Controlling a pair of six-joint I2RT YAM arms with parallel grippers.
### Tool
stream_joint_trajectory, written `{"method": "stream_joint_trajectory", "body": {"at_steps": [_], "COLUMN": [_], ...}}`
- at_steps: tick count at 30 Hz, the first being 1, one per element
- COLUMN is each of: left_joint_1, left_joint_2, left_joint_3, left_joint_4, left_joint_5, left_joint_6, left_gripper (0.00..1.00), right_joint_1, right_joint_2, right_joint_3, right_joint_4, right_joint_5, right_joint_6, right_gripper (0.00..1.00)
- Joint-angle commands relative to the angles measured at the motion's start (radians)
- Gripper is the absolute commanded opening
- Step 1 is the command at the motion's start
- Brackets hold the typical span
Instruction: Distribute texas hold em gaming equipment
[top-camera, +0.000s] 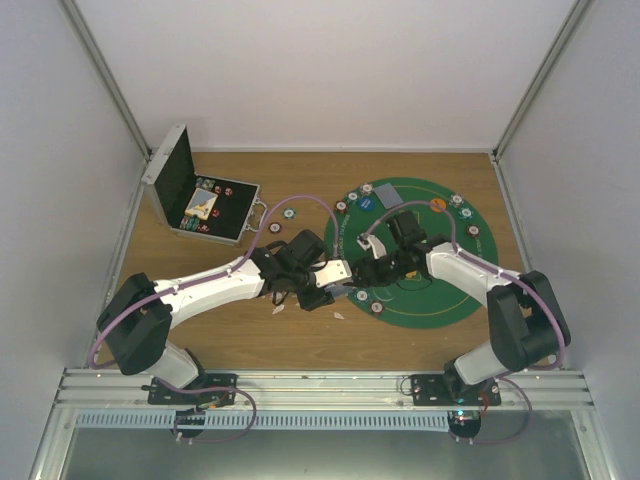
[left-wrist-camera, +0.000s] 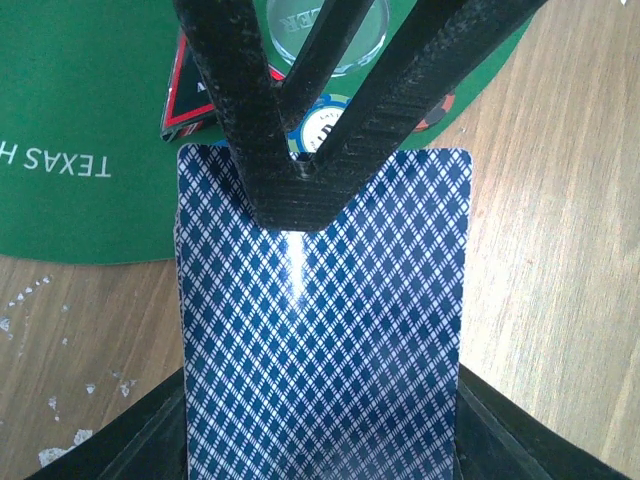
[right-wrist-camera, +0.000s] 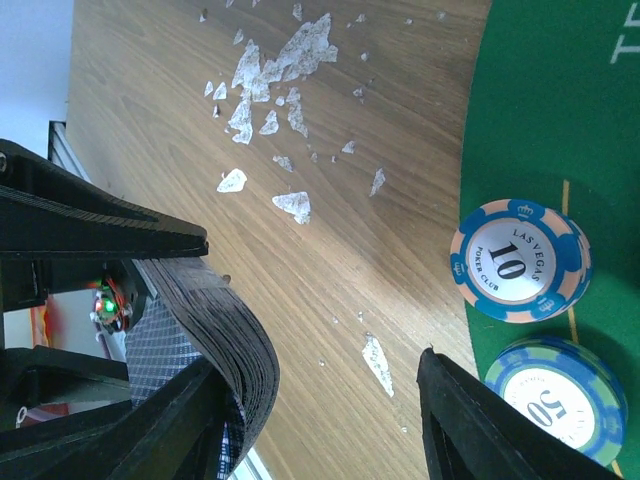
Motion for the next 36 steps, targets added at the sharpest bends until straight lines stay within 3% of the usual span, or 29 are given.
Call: {"method": "stream_joint_trajectory", "body": {"at_steps": [1, 8, 15, 23, 31, 36], "left_joint_1": [-0.008, -0.008, -0.008, -0.007, -0.008, -0.007], "left_joint_2": [-0.010, -0.009, -0.009, -0.013, -0.014, -0.016], "left_joint_3": [-0.003, -0.001, -0.001, -0.007, -0.011, -0.015], "left_joint_4": [0.046, 0.045, 0.045, 0.050, 0.051, 0.054], "left_joint_5": [0.004, 0.001, 0.001, -0.004, -0.015, -0.021], "left_joint_6": [0.005, 0.006, 0.006, 0.006, 0.006, 0.008], "left_gripper": [0.57, 0.57, 0.57, 0.57, 0.57, 0.57], "right_joint_1": [-0.020, -0.023, -0.021, -0.023, -0.035, -0.127], "right_joint_2": [-0.022, -0.032, -0.047, -0.068, -0.079, -0.105], "right_joint_3": [0.002, 0.000, -0.008, 0.002, 0.057, 0.097], "right_joint_4": [-0.039, -0.023, -0.023, -0.038, -0.144, -0.255], "right_joint_5": [0.040, -0.081, -0.155, -0.121, 0.002, 0.070], "right_joint_6": [-0.031, -0.040, -0.044, -0.042, -0.082, -0.129], "right_gripper": [0.53, 0.45, 0.20, 0.02, 0.01, 0.01]}}
